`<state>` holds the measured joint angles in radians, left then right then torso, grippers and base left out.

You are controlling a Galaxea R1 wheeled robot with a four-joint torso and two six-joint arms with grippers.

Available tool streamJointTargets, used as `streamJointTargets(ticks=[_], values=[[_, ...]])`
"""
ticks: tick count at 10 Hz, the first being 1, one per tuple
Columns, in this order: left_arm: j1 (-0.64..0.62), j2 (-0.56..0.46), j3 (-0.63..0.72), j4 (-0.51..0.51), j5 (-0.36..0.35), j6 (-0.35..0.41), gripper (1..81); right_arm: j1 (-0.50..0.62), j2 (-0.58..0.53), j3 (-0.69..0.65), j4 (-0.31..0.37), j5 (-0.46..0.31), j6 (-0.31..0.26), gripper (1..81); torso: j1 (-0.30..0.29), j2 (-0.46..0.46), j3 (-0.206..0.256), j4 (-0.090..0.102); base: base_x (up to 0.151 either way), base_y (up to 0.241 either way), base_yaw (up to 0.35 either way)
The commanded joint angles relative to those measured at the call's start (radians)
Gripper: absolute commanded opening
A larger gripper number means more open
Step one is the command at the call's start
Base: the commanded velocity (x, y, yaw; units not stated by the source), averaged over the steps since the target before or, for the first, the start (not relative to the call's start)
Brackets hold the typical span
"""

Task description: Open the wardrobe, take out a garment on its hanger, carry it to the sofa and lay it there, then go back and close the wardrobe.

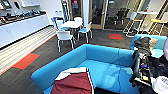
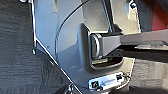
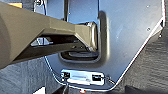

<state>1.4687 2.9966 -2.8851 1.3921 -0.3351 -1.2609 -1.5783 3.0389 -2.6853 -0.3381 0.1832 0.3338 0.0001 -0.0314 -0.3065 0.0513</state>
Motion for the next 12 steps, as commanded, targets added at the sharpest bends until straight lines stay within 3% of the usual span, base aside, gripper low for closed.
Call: streamJointTargets(ticks=[1,2,3,4,6,12], values=[[-0.007,0.001,-0.016,0.011,0.057,0.005,81.1,-0.003,0.014,-0.005,-0.009,-0.057,-0.002,81.1,0.0,0.0,0.094,0.0,0.0,0.0,0.0],[-0.008,0.006,-0.016,0.013,0.057,0.005,81.1,-0.003,0.016,-0.008,-0.009,-0.057,-0.002,81.1,0.0,0.0,0.132,0.0,0.0,0.0,0.0],[-0.008,0.01,-0.014,0.016,0.057,0.006,81.1,-0.001,0.017,-0.008,-0.01,-0.059,-0.002,81.1,0.0,-0.001,0.069,0.0,0.0,0.0,0.0],[-0.008,0.019,-0.014,0.019,0.057,0.018,81.1,-0.003,0.017,-0.01,-0.012,-0.06,-0.002,81.1,0.0,-0.001,0.103,0.0,0.0,0.0,0.0],[-0.008,0.026,-0.014,0.018,0.057,0.021,81.1,-0.006,0.02,-0.016,-0.012,-0.062,-0.002,81.1,0.0,-0.002,0.128,0.0,0.0,0.0,0.0],[-0.008,0.029,-0.011,0.018,0.056,0.023,81.1,-0.007,0.027,-0.024,-0.012,-0.071,-0.004,81.1,0.0,-0.002,0.128,0.0,-0.035,0.0,0.0]])
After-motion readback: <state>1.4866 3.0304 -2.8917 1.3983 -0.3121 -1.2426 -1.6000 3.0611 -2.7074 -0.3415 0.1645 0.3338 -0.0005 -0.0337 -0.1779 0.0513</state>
